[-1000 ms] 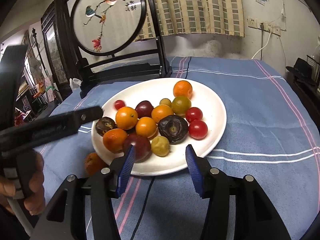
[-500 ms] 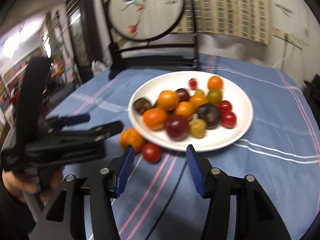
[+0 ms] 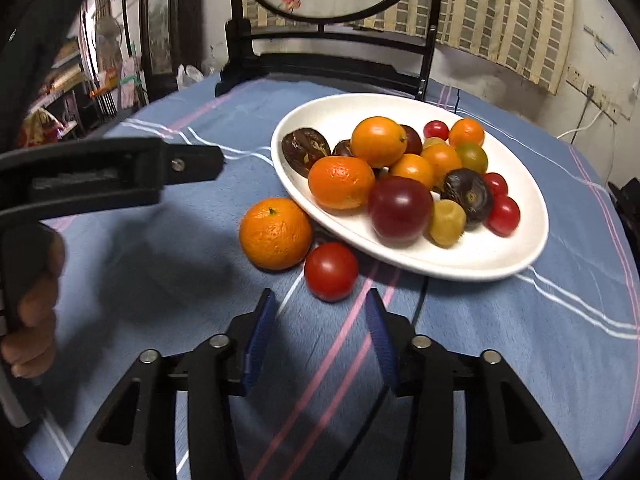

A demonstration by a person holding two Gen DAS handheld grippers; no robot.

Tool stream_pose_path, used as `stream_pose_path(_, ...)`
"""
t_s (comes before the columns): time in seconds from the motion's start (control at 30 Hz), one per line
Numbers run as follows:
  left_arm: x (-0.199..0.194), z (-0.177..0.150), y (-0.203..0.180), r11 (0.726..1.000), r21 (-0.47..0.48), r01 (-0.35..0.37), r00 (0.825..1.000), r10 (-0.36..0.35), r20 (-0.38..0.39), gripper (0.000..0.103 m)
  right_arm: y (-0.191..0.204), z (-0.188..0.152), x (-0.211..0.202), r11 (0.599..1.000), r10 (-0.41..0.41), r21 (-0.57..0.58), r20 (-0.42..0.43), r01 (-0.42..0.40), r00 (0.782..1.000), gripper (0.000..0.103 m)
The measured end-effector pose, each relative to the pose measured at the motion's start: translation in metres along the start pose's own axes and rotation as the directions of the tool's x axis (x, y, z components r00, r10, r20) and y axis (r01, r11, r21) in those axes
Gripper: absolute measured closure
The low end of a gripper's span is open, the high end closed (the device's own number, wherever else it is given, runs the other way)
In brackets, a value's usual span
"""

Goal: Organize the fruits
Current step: 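Grasp the last orange with the left tool while the right tool grasps the last red tomato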

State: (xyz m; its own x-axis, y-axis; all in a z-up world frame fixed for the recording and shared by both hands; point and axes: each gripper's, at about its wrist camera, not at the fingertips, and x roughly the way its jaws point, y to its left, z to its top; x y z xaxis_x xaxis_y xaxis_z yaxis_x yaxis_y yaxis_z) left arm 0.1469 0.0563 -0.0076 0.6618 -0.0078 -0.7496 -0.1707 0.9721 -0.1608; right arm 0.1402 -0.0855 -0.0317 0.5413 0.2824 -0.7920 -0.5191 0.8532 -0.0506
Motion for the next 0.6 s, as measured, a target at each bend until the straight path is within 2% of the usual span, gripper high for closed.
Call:
stream_pose_path(0.2, 0.004, -0.001, -0.001, 1.0, 0.008, 0.003, 1.0, -0.002, -0.015, 0.015, -0.004, 0.007, 0.01, 1.0, 0.017, 0.007, -0.008, -0.017, 1.0, 0.066)
stream_pose_path(0.27, 0.005, -0.001, -0.001, 1.0, 0.011, 0.004, 1.0, -0.004, -0.019, 0.015, -0.007, 0.008, 0.009, 1.0, 0.018, 0.012, -0.003, -0.018, 1.0, 0.074)
stream_pose_path(0.33, 0.007, -0.001, 0.0, 1.0, 0.011, 0.006, 1.0, -0.006, -0.026, 0.015, -0.013, 0.006, 0.005, 0.998, 0.047, 0.047, 0.001, -0.047, 0.999, 0.074)
stream_pose_path(0.47, 0.009, -0.003, -0.002, 1.0, 0.018, 0.002, 0.999, -0.001, -0.035, 0.014, -0.024, -0.001, -0.008, 0.995, 0.054, 0.082, 0.021, -0.056, 0.998, 0.074)
stream_pose_path(0.6, 0.008, -0.007, -0.01, 0.999, 0.038, 0.031, 0.999, -0.029, -0.039, 0.014, -0.04, -0.012, -0.029, 0.989, 0.068, 0.13, 0.053, -0.075, 0.996, 0.074)
